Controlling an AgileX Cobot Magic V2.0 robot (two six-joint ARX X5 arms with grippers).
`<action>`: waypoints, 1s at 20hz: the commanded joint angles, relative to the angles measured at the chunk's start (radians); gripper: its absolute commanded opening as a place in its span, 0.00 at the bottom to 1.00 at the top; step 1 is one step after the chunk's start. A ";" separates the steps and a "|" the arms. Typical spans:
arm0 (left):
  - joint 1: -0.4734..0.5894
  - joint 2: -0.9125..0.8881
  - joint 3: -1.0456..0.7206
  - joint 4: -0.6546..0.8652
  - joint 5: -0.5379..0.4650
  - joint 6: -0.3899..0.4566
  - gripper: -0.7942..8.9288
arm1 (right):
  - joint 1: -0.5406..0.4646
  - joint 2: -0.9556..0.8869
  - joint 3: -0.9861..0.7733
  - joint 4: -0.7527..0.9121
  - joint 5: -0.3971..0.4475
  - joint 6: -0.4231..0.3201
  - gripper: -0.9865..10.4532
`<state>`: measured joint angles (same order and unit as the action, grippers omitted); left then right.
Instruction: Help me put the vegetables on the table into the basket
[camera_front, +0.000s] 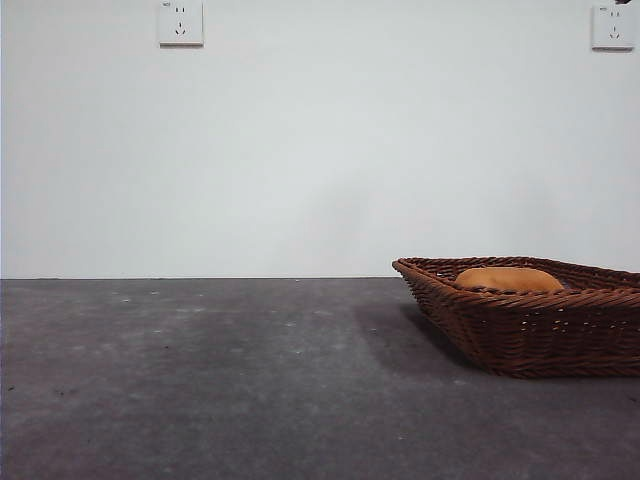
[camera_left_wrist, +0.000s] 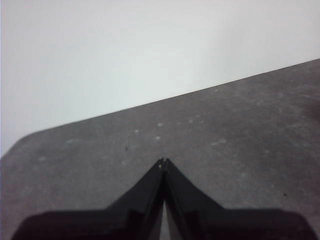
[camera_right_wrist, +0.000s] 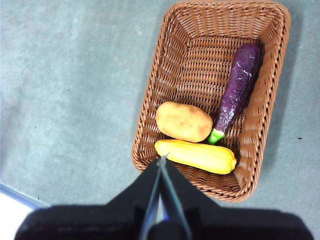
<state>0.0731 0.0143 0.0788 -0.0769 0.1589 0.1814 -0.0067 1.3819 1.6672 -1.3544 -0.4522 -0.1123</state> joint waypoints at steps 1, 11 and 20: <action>0.002 -0.010 -0.058 0.020 -0.005 -0.049 0.08 | 0.000 0.001 -0.003 -0.021 0.003 0.003 0.09; 0.003 0.013 -0.071 -0.079 0.005 -0.063 0.08 | 0.000 0.001 -0.003 -0.021 0.072 0.003 0.09; 0.003 0.076 -0.071 -0.080 0.005 -0.063 0.08 | 0.000 0.001 -0.003 -0.021 0.170 0.003 0.09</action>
<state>0.0731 0.0898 0.0181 -0.1631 0.1635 0.1257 -0.0067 1.3823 1.6672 -1.3544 -0.2840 -0.1127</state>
